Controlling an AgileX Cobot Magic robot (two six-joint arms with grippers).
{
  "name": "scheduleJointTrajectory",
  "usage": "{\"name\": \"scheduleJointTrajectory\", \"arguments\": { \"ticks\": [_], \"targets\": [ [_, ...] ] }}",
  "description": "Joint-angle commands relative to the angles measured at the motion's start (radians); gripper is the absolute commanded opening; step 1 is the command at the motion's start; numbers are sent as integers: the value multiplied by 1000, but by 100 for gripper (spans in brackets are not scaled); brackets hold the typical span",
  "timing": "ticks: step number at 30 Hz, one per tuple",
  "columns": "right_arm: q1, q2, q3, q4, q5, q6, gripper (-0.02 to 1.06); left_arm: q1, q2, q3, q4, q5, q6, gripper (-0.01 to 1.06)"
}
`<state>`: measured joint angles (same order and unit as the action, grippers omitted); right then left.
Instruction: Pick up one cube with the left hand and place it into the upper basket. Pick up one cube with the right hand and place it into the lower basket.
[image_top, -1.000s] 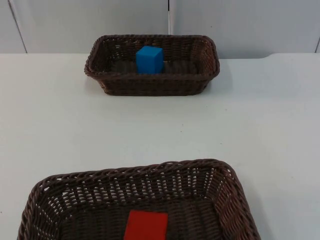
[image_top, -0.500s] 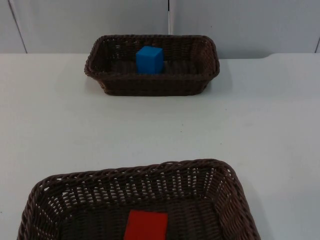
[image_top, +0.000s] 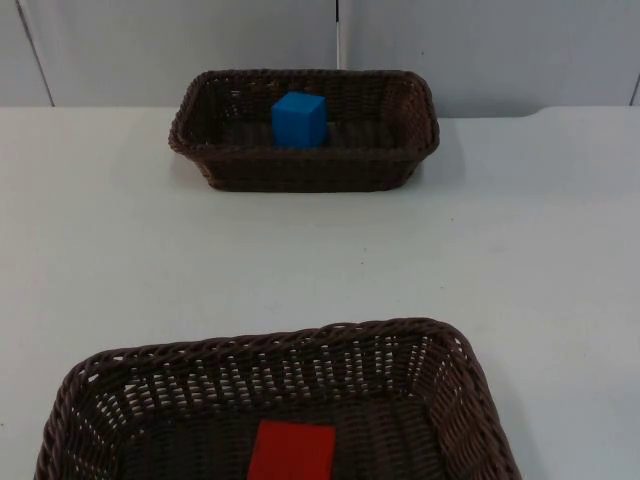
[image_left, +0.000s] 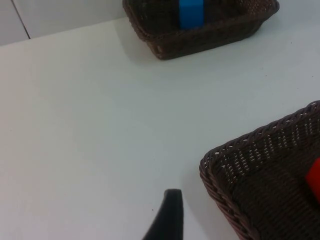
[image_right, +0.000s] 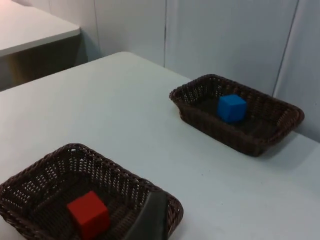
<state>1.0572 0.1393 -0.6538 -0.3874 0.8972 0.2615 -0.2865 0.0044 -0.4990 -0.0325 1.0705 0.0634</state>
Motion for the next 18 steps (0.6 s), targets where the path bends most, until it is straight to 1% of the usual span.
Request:
{"name": "scheduleJointTrajectory", "arguments": {
  "ticks": [1,3,4,7,8,9,10,11,12,14,15,16,18],
  "targets": [
    [0,-37,1,27,34,-17,83,-2,-4,4,-6,4,4,78],
    [0,-84,1,66,52,-57,83,-2,-4,4,-6,4,4,78],
    [0,-84,1,66,52,-57,83,-2,-4,4,-6,4,4,78],
    [0,-139,1,135,91,-108,83,-2,-4,4,-6,4,4,78],
    [0,-139,1,157,109,-123,83,-2,-4,4,-6,4,4,78],
    [0,-139,1,157,109,-123,83,-2,-4,4,-6,4,4,78],
    [0,-139,1,175,131,-131,83,-2,-4,4,-6,4,4,79],
    [0,-139,1,193,156,-140,83,-2,-4,4,-6,4,4,80],
    [0,-139,1,204,173,-149,83,-2,-4,4,-6,4,4,85],
    [0,-139,8,247,178,-190,83,-2,-4,4,-6,4,2,99],
    [0,-139,8,247,178,-190,83,-2,-4,4,-6,4,2,99],
    [0,-139,15,263,178,-204,83,-2,-4,4,-6,4,2,105],
    [0,-139,29,289,176,-209,83,-2,-4,4,-6,4,2,105]
  ]
}}
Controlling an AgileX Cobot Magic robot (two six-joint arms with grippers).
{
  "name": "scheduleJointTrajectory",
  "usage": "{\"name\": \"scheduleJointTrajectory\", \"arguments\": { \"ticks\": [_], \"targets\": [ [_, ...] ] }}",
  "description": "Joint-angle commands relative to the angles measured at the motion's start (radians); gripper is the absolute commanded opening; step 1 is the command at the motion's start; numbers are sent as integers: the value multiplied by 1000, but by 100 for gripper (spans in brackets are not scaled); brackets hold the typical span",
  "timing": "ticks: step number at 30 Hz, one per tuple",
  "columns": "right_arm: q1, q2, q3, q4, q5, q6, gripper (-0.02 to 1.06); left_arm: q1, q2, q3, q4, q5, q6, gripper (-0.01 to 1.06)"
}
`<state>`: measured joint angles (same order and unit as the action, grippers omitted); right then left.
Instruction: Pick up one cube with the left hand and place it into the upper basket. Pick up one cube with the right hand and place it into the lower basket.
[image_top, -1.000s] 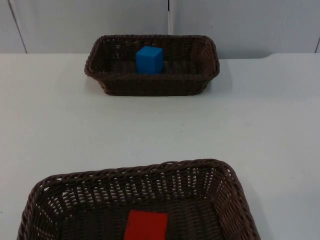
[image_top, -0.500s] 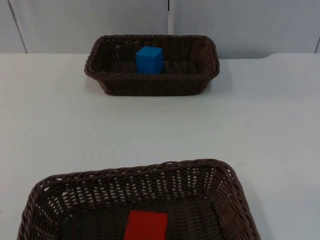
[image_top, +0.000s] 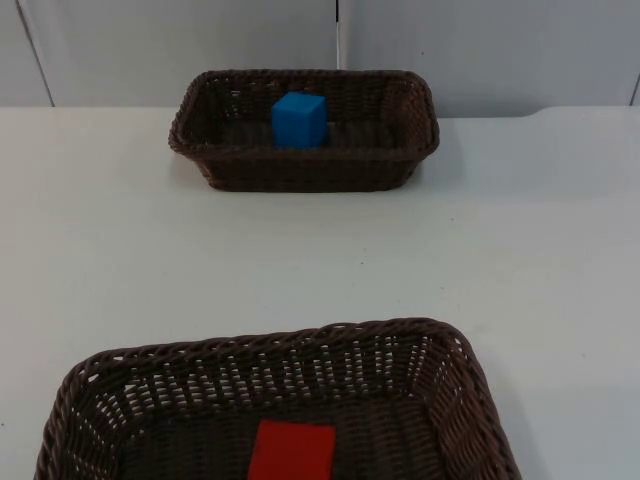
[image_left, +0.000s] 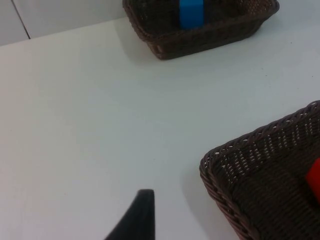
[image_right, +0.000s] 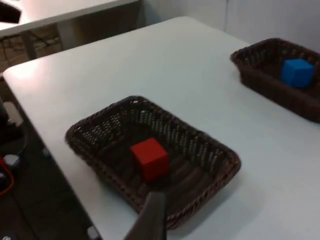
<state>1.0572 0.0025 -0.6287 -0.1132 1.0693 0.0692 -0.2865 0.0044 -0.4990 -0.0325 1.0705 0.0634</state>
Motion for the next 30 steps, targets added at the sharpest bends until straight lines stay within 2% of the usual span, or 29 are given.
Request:
{"name": "scheduleJointTrajectory", "arguments": {
  "ticks": [1,7,23,25,28,30],
  "targets": [
    [0,-3,17,21,4,-17,83,-2,-4,4,-6,4,2,105],
    [0,-3,94,33,-16,-10,83,-2,-4,4,-6,4,2,105],
    [0,-3,114,33,10,-15,83,-2,-4,4,-6,4,2,105],
    [0,-3,114,33,10,-15,87,-2,-4,4,-6,4,2,105],
    [0,-3,114,33,10,-15,106,-2,-4,4,-6,4,2,105],
    [0,-3,114,33,10,-15,105,-2,-4,4,-6,4,2,105]
  ]
}}
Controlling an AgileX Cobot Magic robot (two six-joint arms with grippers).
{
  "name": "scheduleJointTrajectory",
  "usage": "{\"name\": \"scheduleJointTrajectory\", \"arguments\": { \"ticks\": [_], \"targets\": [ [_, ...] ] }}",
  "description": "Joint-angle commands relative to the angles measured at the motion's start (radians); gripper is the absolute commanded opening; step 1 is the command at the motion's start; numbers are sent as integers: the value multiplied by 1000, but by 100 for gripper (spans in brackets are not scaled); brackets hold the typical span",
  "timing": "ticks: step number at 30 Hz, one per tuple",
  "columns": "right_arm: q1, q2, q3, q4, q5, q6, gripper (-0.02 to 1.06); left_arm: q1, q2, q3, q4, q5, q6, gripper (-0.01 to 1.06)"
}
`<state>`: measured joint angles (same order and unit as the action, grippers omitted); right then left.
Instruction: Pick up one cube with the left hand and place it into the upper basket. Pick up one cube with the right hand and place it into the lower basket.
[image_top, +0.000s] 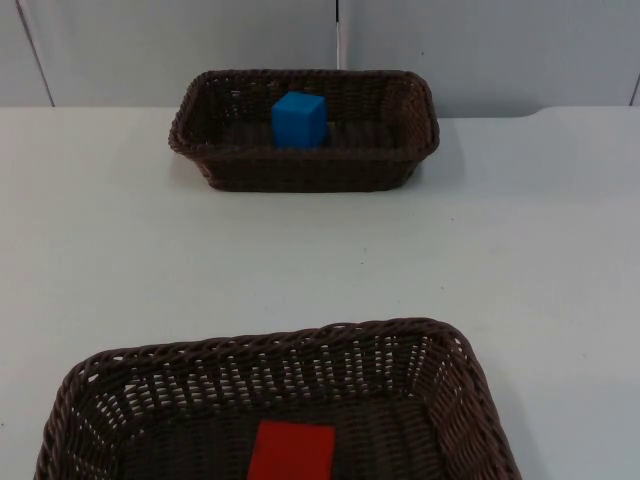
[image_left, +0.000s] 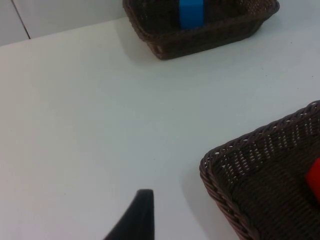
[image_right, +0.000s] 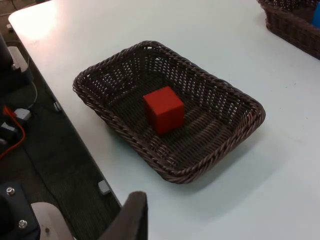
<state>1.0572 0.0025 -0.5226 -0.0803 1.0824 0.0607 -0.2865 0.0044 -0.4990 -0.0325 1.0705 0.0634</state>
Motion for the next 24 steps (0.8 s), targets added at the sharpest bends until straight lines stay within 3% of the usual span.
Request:
{"name": "scheduleJointTrajectory", "arguments": {
  "ticks": [1,24],
  "targets": [
    [0,-3,8,0,-3,-6,105,-2,-4,4,-6,4,2,105],
    [0,-3,8,4,-3,-6,105,-2,-4,4,-6,4,2,105]
  ]
}}
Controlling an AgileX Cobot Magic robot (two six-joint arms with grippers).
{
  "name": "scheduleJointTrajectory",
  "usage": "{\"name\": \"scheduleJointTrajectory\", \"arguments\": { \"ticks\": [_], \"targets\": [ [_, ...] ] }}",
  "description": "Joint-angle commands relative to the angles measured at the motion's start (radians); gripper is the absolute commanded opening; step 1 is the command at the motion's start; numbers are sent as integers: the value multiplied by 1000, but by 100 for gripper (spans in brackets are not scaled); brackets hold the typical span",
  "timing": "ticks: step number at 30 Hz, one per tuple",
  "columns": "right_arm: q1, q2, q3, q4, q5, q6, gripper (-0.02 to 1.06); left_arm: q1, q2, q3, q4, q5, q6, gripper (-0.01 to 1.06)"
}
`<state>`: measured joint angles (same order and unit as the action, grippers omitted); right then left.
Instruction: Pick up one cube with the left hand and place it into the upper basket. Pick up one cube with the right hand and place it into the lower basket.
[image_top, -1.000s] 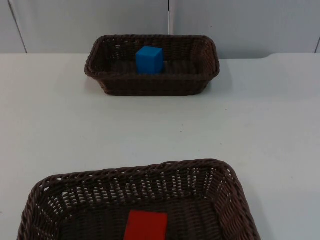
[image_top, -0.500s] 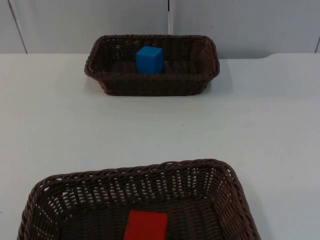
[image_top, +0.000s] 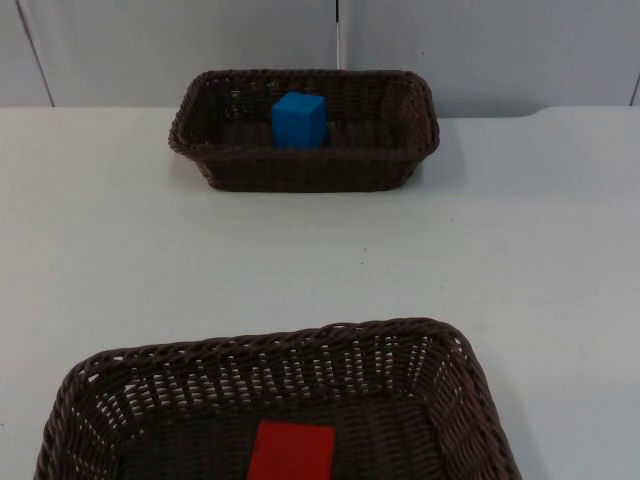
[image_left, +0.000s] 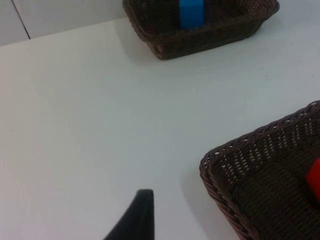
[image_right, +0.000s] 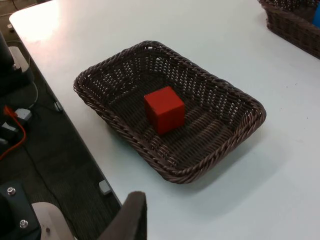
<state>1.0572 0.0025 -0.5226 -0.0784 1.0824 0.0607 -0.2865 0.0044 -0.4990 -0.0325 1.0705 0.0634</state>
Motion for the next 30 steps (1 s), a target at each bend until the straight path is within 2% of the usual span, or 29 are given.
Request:
{"name": "scheduleJointTrajectory", "arguments": {
  "ticks": [1,23,26,30],
  "targets": [
    [0,-3,8,2,-3,-6,105,-2,-4,4,-6,4,2,105],
    [0,-3,8,2,-3,-6,105,0,-4,4,-6,4,2,105],
    [0,-3,8,2,-3,-6,105,21,-4,4,-6,4,2,105],
    [0,-3,8,2,-3,-6,105,99,-4,4,-6,4,2,105]
  ]
}}
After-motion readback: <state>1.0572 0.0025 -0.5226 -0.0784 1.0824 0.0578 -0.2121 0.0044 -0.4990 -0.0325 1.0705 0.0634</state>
